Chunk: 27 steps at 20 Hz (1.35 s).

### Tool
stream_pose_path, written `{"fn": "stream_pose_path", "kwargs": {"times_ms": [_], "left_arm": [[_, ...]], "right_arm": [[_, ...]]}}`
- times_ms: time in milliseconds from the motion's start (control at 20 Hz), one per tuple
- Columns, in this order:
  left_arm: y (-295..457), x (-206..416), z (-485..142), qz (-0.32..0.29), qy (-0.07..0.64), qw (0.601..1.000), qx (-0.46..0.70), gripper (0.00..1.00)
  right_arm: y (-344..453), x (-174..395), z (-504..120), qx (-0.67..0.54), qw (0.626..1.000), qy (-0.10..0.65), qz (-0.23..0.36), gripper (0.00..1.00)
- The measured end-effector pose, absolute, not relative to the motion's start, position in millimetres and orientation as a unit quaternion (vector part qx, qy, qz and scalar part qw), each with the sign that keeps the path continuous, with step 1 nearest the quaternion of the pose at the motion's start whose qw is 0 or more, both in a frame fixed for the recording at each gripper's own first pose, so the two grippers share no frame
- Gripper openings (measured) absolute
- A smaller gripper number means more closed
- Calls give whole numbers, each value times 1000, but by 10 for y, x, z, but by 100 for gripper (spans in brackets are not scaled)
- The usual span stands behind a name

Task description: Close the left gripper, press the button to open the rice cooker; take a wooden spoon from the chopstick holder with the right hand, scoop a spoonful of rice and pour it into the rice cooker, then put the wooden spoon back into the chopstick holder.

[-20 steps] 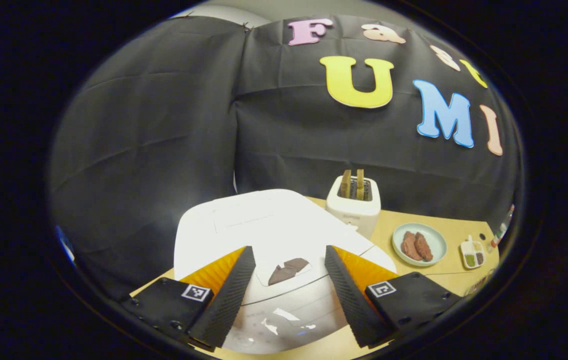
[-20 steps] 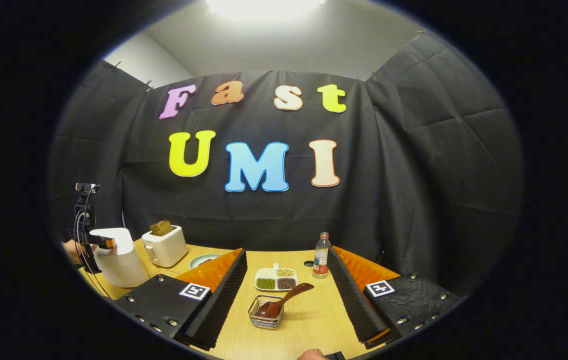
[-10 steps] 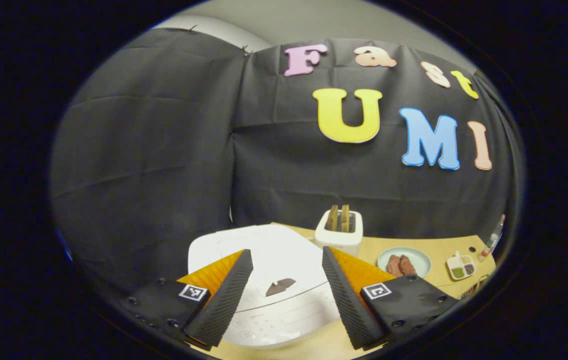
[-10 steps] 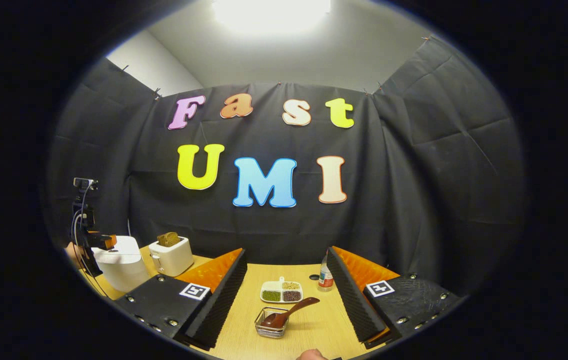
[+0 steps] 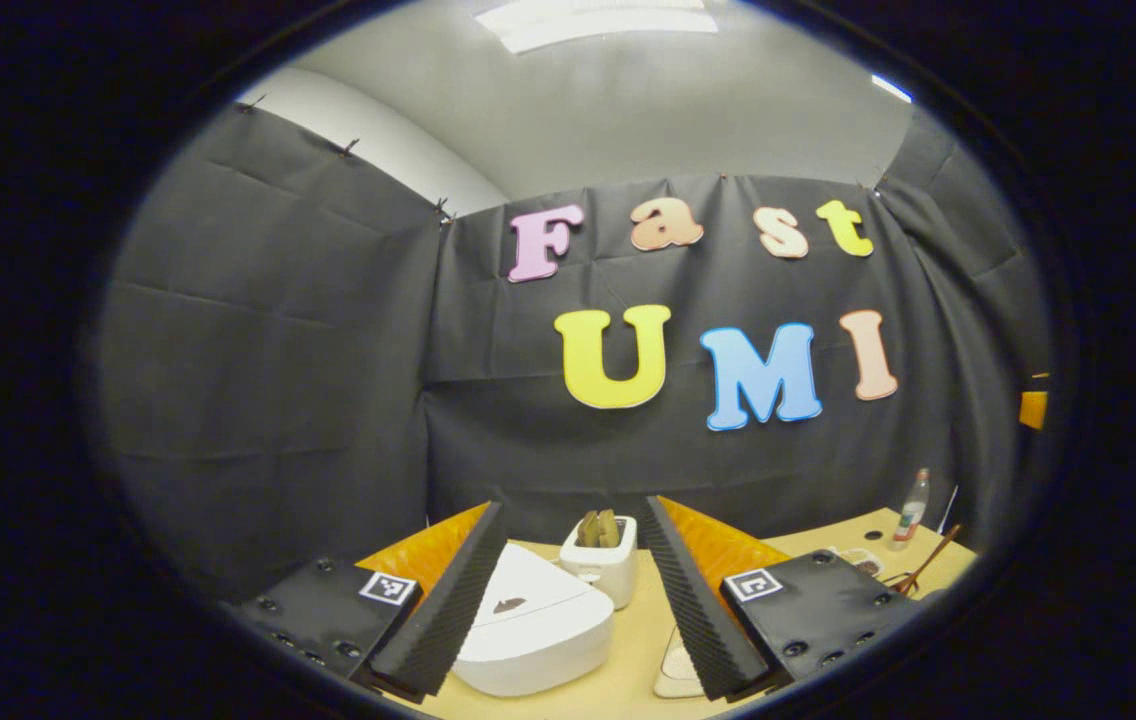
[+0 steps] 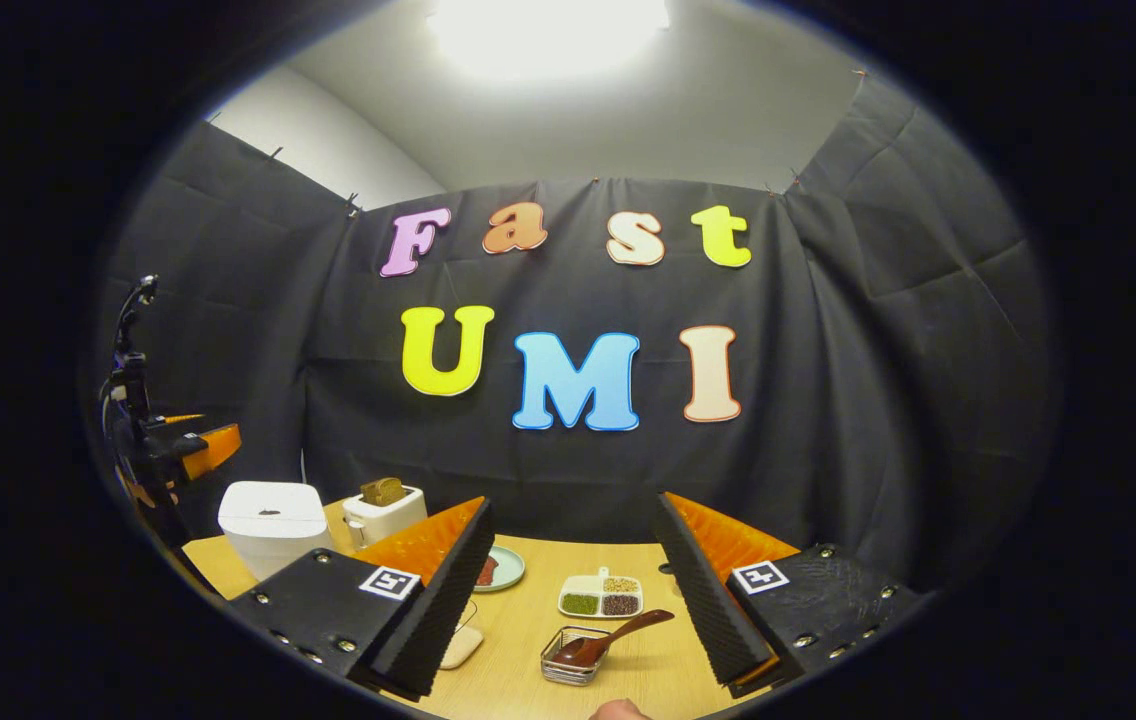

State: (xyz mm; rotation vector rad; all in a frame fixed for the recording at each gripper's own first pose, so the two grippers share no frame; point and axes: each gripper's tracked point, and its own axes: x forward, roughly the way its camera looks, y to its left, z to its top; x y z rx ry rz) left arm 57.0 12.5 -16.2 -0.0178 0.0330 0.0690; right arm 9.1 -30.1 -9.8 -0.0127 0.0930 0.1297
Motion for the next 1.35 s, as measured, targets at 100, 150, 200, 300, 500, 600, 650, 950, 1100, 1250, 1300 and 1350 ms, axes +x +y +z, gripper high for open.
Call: {"fn": "stream_pose_path", "kwargs": {"times_ms": [100,150,200,300,500,600,650,950,1100,1250,1300,1350], "left_arm": [[68,337,-31,21,4,1000,1,96],[55,262,59,14,1,1000,2,97],[45,198,117,6,-1,1000,0,97],[41,99,172,-5,-6,1000,-5,97],[105,-18,218,-15,-9,1000,-16,99],[164,-55,253,-15,-15,1000,-13,96],[186,-77,281,-15,-17,1000,-11,94],[240,-159,331,-20,-24,999,-9,96],[249,-199,368,-21,-27,999,-12,94],[265,-214,356,-20,-27,999,-16,96],[277,-207,358,-18,-28,999,-17,96],[289,-214,360,-18,-28,999,-17,99]], "right_arm": [[-217,50,-32,-7,998,36,60,98],[-179,36,-5,-6,998,32,53,98],[-129,11,10,-4,998,29,48,98],[20,-48,70,-3,999,21,49,98],[222,-132,93,-6,999,19,47,98],[274,-181,74,-6,999,22,46,98],[316,-205,77,-5,999,23,47,98],[408,-265,87,-5,999,24,46,98],[437,-281,114,-7,999,21,45,98],[441,-276,125,-7,999,20,44,98],[453,-272,121,-8,999,20,45,98],[464,-280,121,-8,999,21,45,98]]}}
